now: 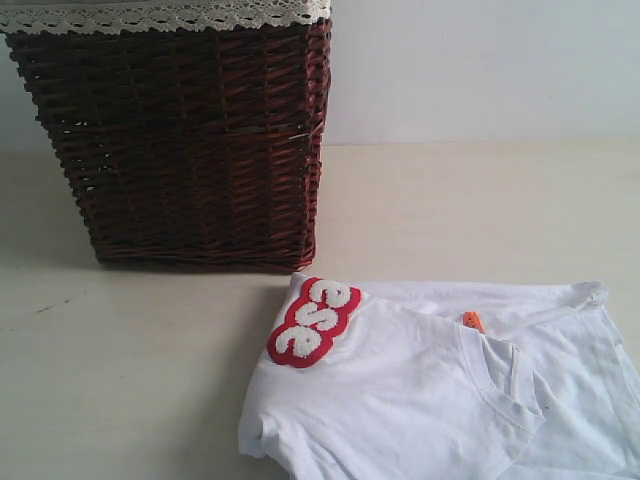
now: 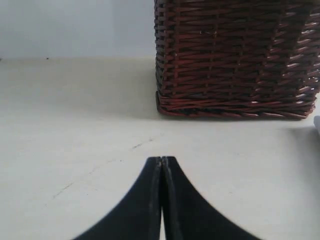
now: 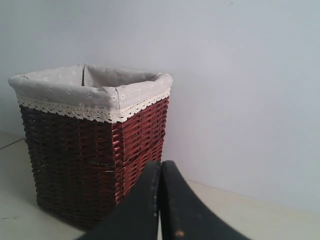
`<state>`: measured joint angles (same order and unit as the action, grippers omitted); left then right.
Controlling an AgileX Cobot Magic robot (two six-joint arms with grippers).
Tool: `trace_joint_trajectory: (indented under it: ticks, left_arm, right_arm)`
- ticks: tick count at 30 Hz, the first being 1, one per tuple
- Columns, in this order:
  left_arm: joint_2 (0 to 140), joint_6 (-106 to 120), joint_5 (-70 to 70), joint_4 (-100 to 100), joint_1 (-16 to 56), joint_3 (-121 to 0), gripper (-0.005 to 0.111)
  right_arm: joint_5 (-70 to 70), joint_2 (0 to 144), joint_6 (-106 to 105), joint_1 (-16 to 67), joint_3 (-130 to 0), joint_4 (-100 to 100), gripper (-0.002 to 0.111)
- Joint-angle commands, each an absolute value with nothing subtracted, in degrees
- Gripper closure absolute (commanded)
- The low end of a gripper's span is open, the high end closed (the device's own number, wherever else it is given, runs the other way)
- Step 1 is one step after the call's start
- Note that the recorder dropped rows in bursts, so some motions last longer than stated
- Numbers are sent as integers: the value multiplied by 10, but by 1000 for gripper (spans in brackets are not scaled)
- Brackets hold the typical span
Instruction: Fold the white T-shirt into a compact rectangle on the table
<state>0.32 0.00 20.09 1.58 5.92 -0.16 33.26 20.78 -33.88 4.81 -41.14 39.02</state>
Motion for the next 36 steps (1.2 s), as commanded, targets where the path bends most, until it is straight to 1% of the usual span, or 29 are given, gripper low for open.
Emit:
trace_joint_trajectory:
  ticks: [1, 2, 4, 5, 6, 7, 8, 9, 10, 11, 12, 13, 16, 23, 25, 31, 36]
  left_arm:
    - [0, 0, 200, 22, 58, 0, 107]
    - [0, 0, 200, 22, 58, 0, 107]
    - [0, 0, 200, 22, 58, 0, 107]
    - [0, 0, 200, 22, 58, 0, 107]
    - [0, 0, 200, 22, 58, 0, 107]
    - [0, 0, 200, 22, 58, 0, 107]
    - [0, 0, 200, 22, 58, 0, 107]
    - [0, 0, 200, 22, 58, 0, 107]
    - [0, 0, 200, 22, 58, 0, 107]
    - [0, 0, 200, 22, 58, 0, 107]
    - [0, 0, 200, 22, 58, 0, 107]
    - [0, 0, 200, 22, 58, 0, 107]
    - [0, 0, 200, 22, 58, 0, 107]
    - [0, 0, 200, 22, 58, 0, 107]
    - [0, 0, 200, 22, 58, 0, 107]
    - [0, 0, 200, 22, 58, 0, 107]
    - [0, 0, 200, 22, 58, 0, 107]
  right_arm:
    - [294, 208, -337, 47, -410, 398, 108]
    - [285, 208, -317, 47, -410, 410, 108]
    - [378, 223, -283, 47, -408, 404, 108]
    - [455, 259, -258, 47, -391, 377, 108]
    - [472, 279, -234, 47, -383, 358, 108]
    - [487, 338, -146, 47, -354, 272, 104]
    - [482, 368, -123, 47, -344, 247, 99]
    - [470, 430, -84, 47, -323, 239, 81]
    - [463, 456, -82, 47, -314, 250, 72]
    - [453, 519, -120, 47, -294, 302, 45]
    - [450, 569, -178, 47, -282, 346, 31]
    - [446, 606, -210, 47, -273, 375, 29]
    - [415, 701, -280, 47, -256, 445, 32]
    - [297, 825, -284, 47, -256, 455, 33]
    - [293, 852, -321, 47, -256, 495, 33]
    - [330, 902, -525, 47, -256, 687, 33]
    - [353, 913, -564, 47, -254, 724, 33]
